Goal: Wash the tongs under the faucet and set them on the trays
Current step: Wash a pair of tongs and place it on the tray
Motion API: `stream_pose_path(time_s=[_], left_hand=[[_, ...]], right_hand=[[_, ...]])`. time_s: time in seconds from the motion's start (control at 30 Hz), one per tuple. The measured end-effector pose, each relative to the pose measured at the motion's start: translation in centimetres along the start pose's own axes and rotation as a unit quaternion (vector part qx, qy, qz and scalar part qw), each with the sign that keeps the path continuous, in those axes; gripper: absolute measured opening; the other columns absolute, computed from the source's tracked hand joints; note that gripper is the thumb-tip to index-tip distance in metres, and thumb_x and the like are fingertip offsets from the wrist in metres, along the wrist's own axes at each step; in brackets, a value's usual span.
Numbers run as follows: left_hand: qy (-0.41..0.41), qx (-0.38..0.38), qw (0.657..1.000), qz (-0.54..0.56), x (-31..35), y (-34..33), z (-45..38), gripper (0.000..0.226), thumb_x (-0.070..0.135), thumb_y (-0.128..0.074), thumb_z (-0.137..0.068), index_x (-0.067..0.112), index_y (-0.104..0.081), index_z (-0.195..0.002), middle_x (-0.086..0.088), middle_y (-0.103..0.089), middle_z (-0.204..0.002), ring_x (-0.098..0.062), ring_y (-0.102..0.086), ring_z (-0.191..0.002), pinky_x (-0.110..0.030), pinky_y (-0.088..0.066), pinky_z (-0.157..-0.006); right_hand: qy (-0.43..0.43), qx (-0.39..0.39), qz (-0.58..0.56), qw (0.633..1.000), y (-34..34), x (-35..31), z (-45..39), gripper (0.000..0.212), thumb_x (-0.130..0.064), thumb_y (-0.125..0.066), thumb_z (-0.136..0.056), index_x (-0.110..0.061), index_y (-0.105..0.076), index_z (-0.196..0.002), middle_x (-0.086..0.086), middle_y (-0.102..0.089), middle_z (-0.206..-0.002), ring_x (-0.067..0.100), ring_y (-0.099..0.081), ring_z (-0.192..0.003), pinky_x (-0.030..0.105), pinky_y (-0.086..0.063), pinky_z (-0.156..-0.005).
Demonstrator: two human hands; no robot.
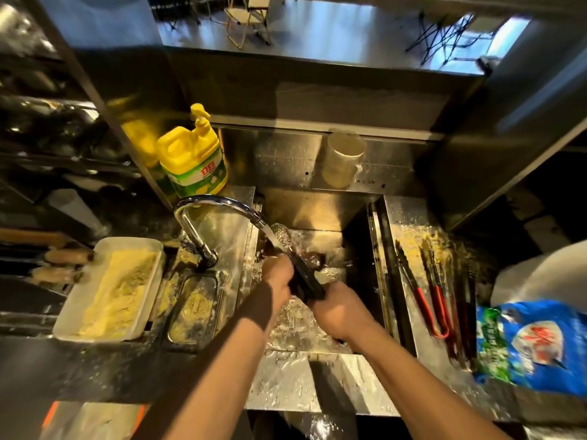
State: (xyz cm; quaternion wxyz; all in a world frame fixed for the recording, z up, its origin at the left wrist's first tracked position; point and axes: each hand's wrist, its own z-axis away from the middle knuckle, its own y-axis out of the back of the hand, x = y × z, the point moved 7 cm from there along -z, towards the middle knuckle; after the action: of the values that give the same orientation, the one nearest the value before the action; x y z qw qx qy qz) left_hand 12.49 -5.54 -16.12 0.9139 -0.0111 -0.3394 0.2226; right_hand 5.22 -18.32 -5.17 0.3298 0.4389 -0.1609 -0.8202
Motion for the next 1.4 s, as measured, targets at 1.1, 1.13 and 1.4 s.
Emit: stream_pose_path(time_s=[1.1, 1.13, 1.4], left_hand=[[0.012, -0.004, 1.0, -0.006, 2.0, 1.1, 0.3, 0.016, 0.006, -0.048, -0.098, 0.002, -0.062, -0.106, -0.023, -0.071, -0.108, -0.034, -0.071, -0.091, -0.046, -0.061, -0.078], [0.019, -0.013, 1.0, -0.004, 1.8, 0.9, 0.5, 0.013, 0.007, -0.049, -0.099, 0.004, -0.062, -0.099, -0.021, -0.072, -0.102, -0.031, -0.071, -0.084, -0.041, -0.062, -0.069], [0.011, 0.021, 0.999, -0.029, 1.7, 1.1, 0.1, 0.032, 0.002, -0.037, -0.1, -0.006, -0.055, -0.125, -0.027, -0.064, -0.113, -0.04, -0.064, -0.105, -0.051, -0.054, -0.093]], right_hand=[[-0.012, 0.035, 0.013, 0.999, 0.4, -0.8, -0.9, 0.027, -0.006, -0.062, -0.087, -0.015, -0.068, -0.112, 0.006, -0.069, -0.08, 0.021, -0.068, -0.067, 0.032, -0.058, -0.058], [-0.02, 0.032, 0.006, 0.999, 0.2, -1.1, -0.9, 0.024, -0.006, -0.062, -0.088, -0.014, -0.068, -0.109, 0.006, -0.069, -0.08, 0.019, -0.069, -0.066, 0.032, -0.058, -0.057], [-0.036, 0.041, 0.028, 0.998, -0.4, -0.6, -0.5, 0.018, -0.006, -0.062, -0.085, -0.008, -0.07, -0.102, 0.0, -0.062, -0.069, 0.016, -0.064, -0.064, 0.02, -0.044, -0.046]])
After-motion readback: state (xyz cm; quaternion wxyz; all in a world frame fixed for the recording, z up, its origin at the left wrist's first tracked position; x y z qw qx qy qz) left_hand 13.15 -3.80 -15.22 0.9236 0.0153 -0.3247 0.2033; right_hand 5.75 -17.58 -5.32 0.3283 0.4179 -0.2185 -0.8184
